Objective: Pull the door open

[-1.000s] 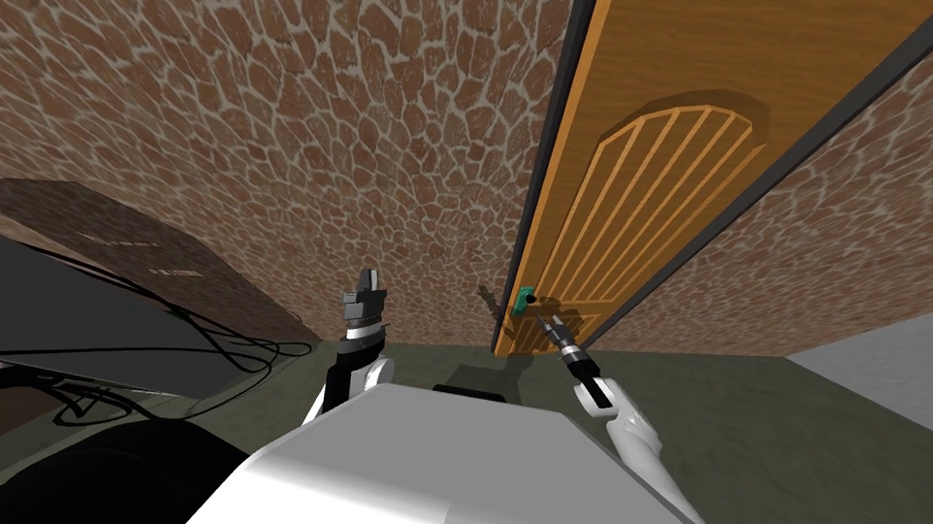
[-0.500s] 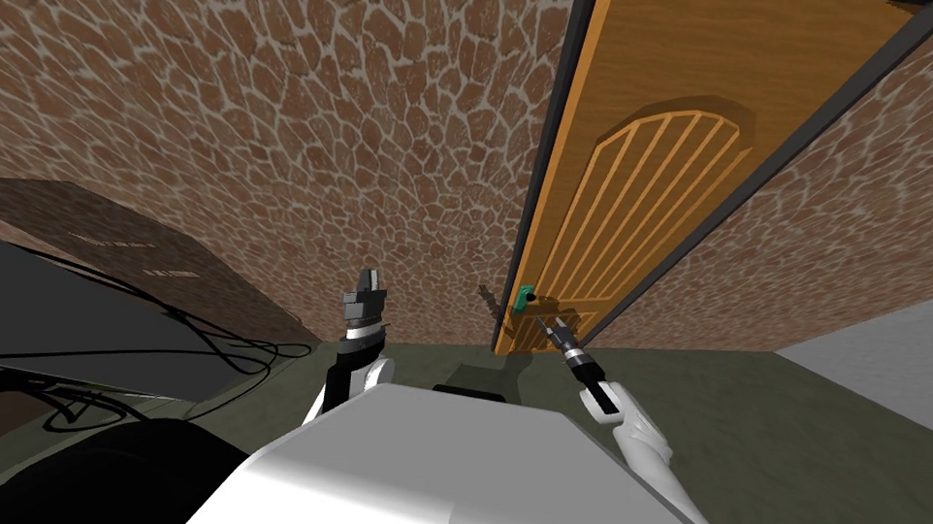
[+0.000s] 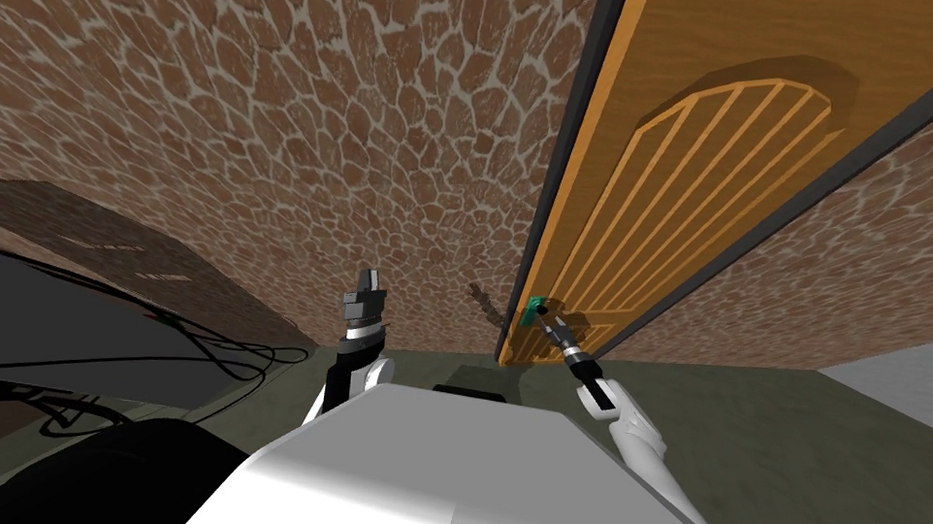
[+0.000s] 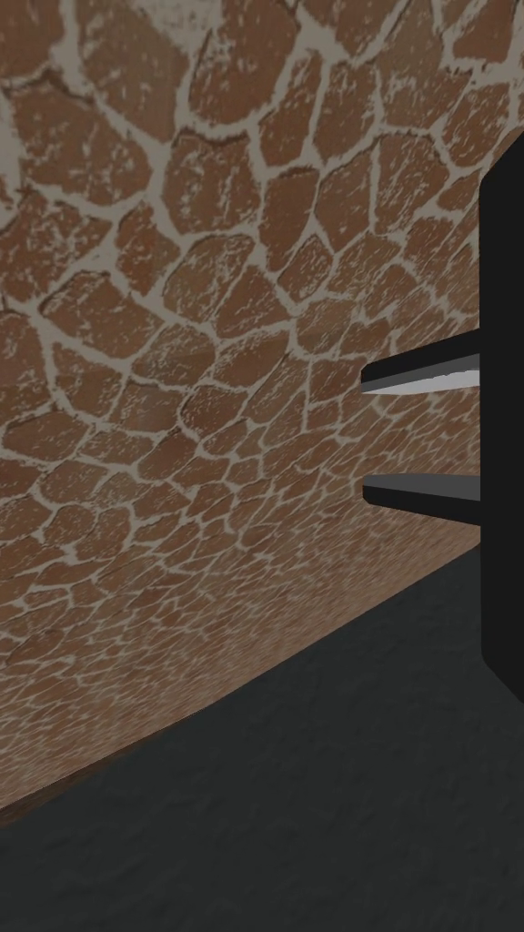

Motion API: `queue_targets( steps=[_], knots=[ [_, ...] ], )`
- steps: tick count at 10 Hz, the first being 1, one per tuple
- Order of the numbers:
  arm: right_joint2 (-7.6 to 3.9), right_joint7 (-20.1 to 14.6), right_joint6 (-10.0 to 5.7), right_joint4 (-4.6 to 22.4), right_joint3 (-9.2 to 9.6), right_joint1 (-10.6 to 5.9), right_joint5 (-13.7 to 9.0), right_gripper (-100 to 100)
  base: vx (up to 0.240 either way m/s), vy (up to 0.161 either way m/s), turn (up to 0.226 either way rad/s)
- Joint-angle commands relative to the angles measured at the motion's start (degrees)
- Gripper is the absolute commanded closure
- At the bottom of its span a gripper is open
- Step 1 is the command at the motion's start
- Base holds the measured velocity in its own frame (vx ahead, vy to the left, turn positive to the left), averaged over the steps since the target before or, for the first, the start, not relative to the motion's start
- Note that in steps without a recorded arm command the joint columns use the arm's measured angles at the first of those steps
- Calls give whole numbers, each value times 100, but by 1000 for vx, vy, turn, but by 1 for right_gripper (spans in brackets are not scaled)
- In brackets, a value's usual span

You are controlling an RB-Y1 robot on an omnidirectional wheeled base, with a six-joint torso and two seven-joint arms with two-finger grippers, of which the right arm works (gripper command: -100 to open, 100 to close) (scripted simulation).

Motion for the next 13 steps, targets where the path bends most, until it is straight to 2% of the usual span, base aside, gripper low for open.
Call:
queue_targets(
  steps=[1, 3, 4, 9, 10, 13],
  knots=[
    [30, 39, 41, 30, -13, -41, -3, -100, 199, 22, 41],
    [31, 42, 40, 40, -16, -50, -4, -100, 155, 5, 22],
    [31, 42, 40, 40, -16, -50, -4, 100, -12, 0, -7],
    [31, 42, 40, 40, -16, -50, -4, 100, -16, -4, 1],
    [61, -102, 75, 24, 3, -43, -186, 100, -47, -65, 106],
    [118, -340, 113, -22, 34, -38, -491, 100, -84, -98, 130]
  ],
)
